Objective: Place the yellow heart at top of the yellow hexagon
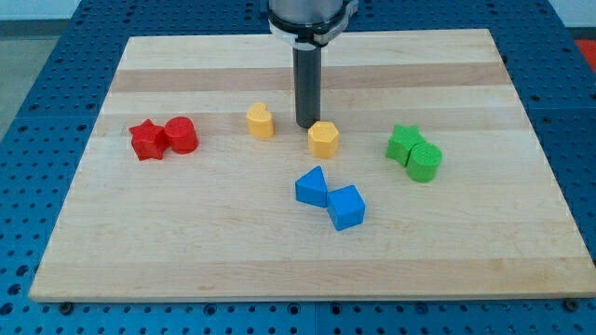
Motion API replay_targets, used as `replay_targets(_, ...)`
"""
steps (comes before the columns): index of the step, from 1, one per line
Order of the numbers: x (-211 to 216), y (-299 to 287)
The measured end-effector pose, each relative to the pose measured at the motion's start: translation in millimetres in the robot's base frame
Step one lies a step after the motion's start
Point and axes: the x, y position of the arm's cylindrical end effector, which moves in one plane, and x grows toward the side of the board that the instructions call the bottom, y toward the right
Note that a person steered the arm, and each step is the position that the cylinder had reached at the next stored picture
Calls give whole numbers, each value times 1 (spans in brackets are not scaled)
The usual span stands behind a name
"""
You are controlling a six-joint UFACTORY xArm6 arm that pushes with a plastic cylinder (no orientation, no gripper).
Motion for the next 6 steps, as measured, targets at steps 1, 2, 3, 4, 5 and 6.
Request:
replay_targets(1, 18, -23)
replay_targets(2, 47, -57)
replay_targets(3, 67, -82)
replay_targets(4, 52, -101)
replay_targets(5, 27, -111)
replay_targets(6, 7, -112)
